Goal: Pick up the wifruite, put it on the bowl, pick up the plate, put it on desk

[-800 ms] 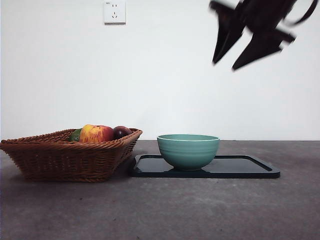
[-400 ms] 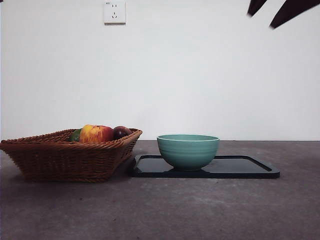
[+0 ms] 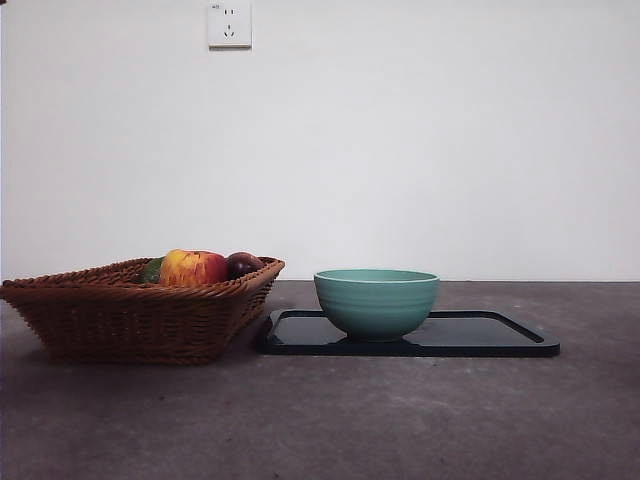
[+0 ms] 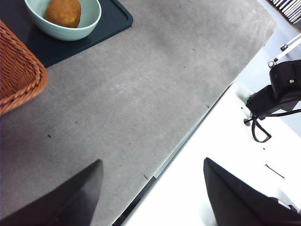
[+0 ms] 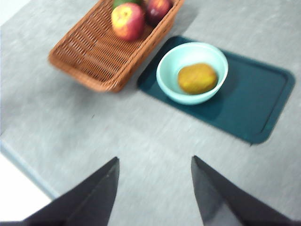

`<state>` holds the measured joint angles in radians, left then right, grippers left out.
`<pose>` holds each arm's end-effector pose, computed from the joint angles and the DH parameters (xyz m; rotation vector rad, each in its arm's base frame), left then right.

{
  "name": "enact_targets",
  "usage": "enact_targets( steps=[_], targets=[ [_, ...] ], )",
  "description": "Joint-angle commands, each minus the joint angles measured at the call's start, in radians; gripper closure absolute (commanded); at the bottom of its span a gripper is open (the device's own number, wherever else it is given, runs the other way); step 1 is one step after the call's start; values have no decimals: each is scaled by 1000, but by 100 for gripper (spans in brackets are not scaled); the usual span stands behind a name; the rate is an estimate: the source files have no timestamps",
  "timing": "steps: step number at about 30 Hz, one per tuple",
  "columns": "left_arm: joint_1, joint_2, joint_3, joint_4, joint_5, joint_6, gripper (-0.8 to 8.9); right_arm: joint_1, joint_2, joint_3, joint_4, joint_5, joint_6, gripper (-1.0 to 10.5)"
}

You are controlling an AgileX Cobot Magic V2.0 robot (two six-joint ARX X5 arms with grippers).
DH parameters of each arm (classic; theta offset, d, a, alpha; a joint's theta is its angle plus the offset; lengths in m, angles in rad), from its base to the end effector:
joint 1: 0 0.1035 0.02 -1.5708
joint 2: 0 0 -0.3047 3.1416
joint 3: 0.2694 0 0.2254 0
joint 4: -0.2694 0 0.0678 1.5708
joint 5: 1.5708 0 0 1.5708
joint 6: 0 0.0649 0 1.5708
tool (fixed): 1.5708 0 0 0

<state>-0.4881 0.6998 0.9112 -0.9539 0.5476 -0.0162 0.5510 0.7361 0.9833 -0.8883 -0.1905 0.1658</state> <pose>0.0526 -0.0662 0.3207 -0.0371 0.7830 -0.9797 0.0750 0.0605 0.3407 0.0353 0.7016 0.6592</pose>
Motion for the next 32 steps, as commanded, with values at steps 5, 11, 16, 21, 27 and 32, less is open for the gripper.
enact_targets(
  steps=[5, 11, 16, 21, 27, 32],
  targets=[
    [-4, 6, 10, 7, 3, 10, 472, 39, -125, -134, -7, -83, 56, 703],
    [-4, 5, 10, 6, 3, 9, 472, 45, -183, -224, -6, -132, 78, 703],
    [-4, 5, 10, 6, 3, 9, 472, 45, -183, -230, 2, -132, 82, 703],
    [-4, 5, 10, 6, 3, 9, 472, 45, -183, -230, 14, -131, 82, 703],
    [-4, 5, 10, 6, 3, 9, 472, 45, -183, -230, 14, -131, 82, 703],
    [-4, 6, 10, 8, 3, 9, 472, 45, -183, -230, 14, -131, 82, 703]
  ],
)
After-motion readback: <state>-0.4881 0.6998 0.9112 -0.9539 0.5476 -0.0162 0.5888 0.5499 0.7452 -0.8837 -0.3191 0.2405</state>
